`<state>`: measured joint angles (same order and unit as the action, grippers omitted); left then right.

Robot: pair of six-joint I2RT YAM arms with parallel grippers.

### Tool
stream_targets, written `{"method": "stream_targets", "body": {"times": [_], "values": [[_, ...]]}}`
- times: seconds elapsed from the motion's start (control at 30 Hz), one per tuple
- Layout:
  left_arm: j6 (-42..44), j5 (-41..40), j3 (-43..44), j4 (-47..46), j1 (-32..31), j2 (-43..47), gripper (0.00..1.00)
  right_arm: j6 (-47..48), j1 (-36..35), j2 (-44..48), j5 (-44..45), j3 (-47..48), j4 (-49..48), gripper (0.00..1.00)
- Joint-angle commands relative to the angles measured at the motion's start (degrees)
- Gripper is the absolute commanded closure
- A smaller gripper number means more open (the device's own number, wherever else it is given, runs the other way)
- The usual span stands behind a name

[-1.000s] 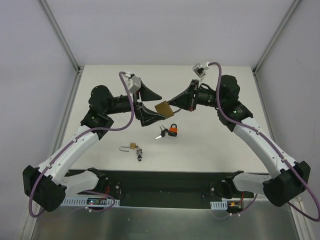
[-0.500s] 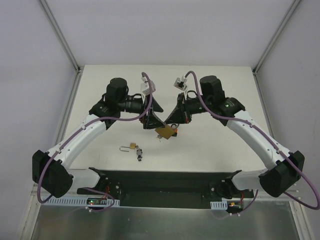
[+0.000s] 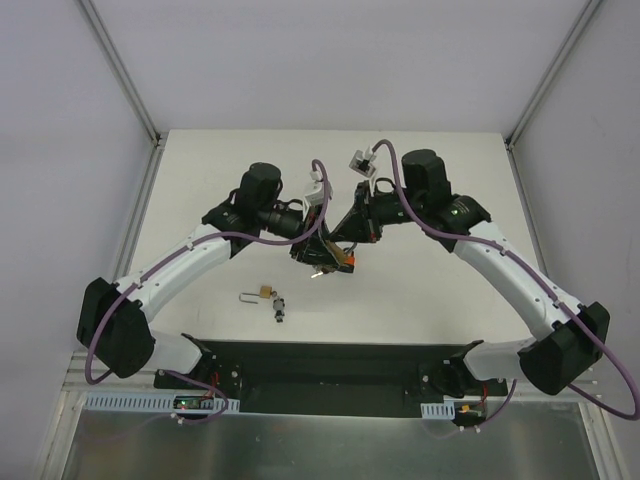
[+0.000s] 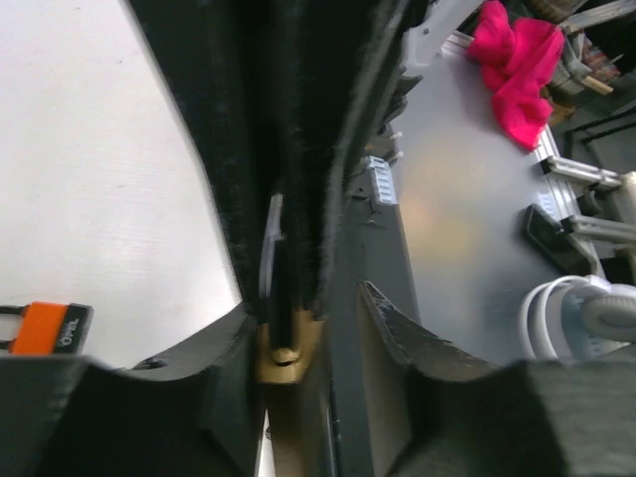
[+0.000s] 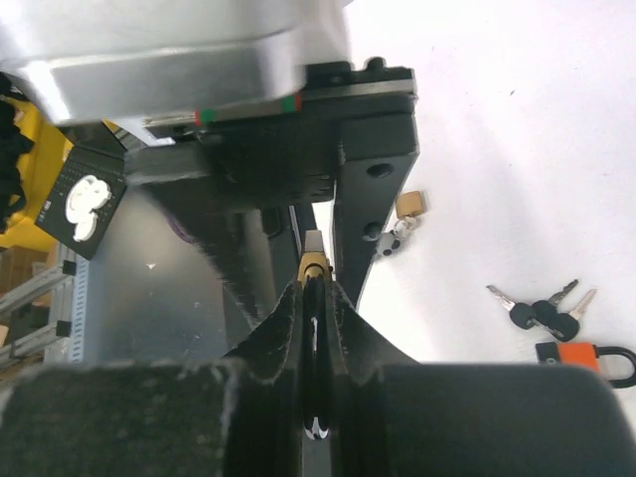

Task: Lock with the key
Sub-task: Lock the lock.

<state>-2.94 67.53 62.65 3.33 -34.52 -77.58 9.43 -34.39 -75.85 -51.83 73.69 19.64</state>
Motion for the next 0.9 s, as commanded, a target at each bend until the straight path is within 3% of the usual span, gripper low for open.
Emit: {"method": "stream_targets", "body": {"times": [0.0, 0.07, 0.23, 0.33, 0.37, 0.43, 0.47, 0.63, 0.67, 0.87], "values": [[1.44, 4.54, 0.54, -0.61, -0.54, -0.73, 0.8, -2.13, -0.06, 3.7, 0.41, 0.32, -7.59, 1.0], [1.36, 4.19, 0.98, -0.61, -0.63, -1.08, 1.0, -3.01, 0.11, 4.31, 1.03, -0.47, -9.0, 0.99], [1.36, -0.45, 0.98, -0.7, -0.63, -0.56, 1.0, -6.26, 0.38, 6.33, 8.21, -3.37, -13.13, 0.95], [0.4, -3.27, 0.19, -2.71, -0.63, 0.23, 1.0, -9.15, 1.17, 8.61, 11.66, -6.7, -17.34, 0.72], [-0.31, -5.28, -0.16, -3.15, -0.63, 0.5, 1.0, -9.25, 1.6, 10.1, 12.45, -7.85, -19.01, 0.56], [-3.12, -7.49, -1.65, -8.68, -0.63, 1.64, 1.0, -12.41, 2.05, 11.6, 14.47, -9.87, -24.19, 0.43], [-3.91, -8.8, -2.35, -10.26, -0.63, 2.08, 1.0, -14.33, 2.57, 13.0, 15.44, -11.62, -25.6, 0.3], [-12.17, -14.78, -9.99, -27.04, -0.55, 6.2, 1.0, -17.86, 3.98, 16.52, 18.87, -16.03, -32.55, 0.04], [-13.31, -15.75, -10.88, -32.11, -0.55, 6.74, 1.0, -18.48, 4.5, 17.14, 19.05, -16.47, -33.17, 0.0], [-22.19, -19.01, -16.77, -50.84, -0.55, 8.67, 1.0, -23.14, 6.0, 16.18, 16.51, -18.41, -38.44, 0.03]]}}
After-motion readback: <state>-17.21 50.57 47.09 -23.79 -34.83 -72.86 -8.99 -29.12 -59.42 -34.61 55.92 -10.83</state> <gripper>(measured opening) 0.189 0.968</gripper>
